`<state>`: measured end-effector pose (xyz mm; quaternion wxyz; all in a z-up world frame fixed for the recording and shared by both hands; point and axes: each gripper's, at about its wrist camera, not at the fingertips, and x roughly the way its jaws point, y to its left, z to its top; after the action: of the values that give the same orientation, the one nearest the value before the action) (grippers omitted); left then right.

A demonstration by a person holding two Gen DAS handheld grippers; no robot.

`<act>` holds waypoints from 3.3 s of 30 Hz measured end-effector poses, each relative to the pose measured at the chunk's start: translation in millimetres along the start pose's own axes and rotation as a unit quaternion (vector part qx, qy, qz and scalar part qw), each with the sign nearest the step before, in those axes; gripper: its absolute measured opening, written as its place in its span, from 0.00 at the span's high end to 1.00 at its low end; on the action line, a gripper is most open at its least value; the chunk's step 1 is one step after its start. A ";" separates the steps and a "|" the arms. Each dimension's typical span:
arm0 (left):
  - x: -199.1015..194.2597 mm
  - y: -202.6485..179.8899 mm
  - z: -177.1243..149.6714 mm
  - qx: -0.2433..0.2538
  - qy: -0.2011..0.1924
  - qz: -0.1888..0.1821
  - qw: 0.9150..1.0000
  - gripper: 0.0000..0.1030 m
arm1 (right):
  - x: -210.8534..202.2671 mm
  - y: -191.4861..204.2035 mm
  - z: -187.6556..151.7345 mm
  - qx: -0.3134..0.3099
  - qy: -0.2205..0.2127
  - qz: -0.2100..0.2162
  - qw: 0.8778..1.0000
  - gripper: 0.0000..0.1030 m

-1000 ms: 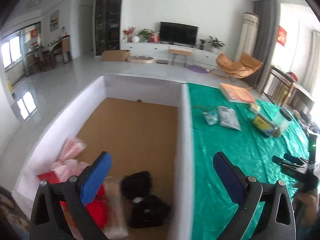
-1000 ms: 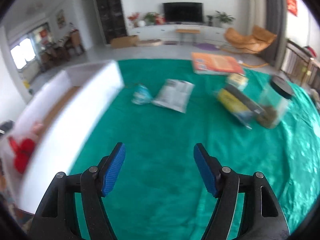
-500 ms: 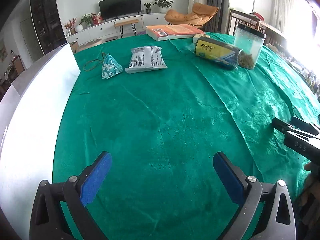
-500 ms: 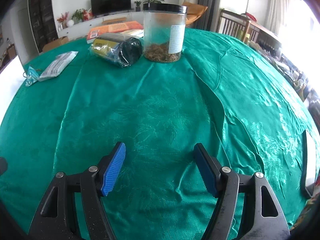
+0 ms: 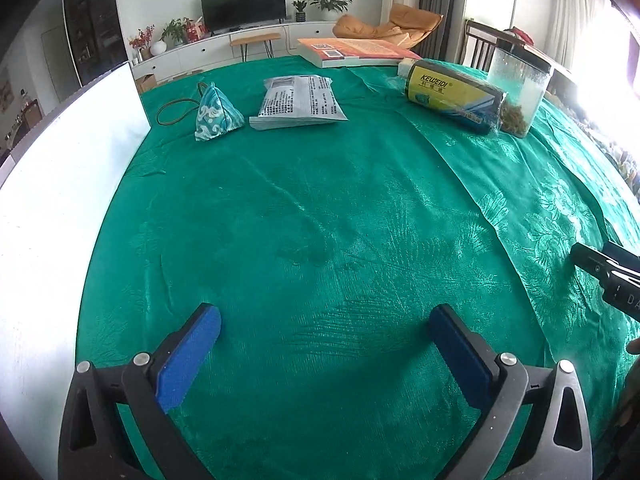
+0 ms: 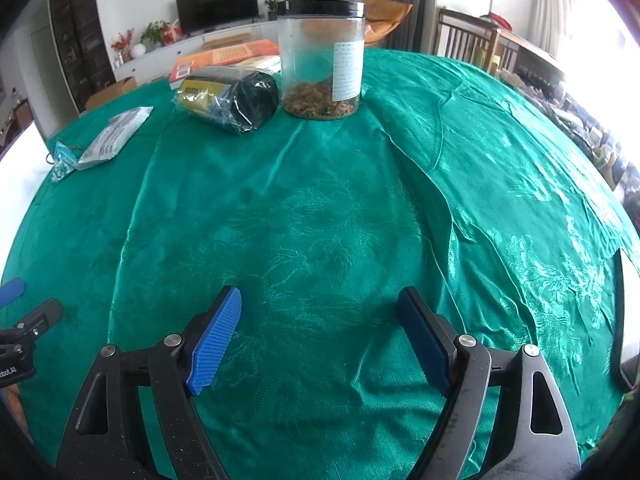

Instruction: Organize soft objects

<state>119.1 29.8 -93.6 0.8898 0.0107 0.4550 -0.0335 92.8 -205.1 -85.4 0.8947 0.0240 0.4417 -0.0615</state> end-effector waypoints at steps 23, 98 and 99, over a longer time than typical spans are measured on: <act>-0.3 0.3 0.1 0.000 0.000 0.000 1.000 0.00 | -0.3 0.0 0.0 0.000 0.000 0.000 1.000 0.19; -0.9 0.7 -0.2 0.001 0.001 -0.001 1.000 0.00 | -9.9 12.8 73.6 -0.133 0.007 0.013 0.991 0.41; 0.1 0.0 -0.2 0.001 0.001 -0.001 1.000 0.00 | -14.4 -2.2 68.4 -0.107 0.002 0.000 0.994 0.40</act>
<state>119.0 29.8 -93.8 0.8892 0.0115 0.4560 -0.0348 137.7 -212.7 -32.3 0.8912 -0.0715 0.4478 -0.0135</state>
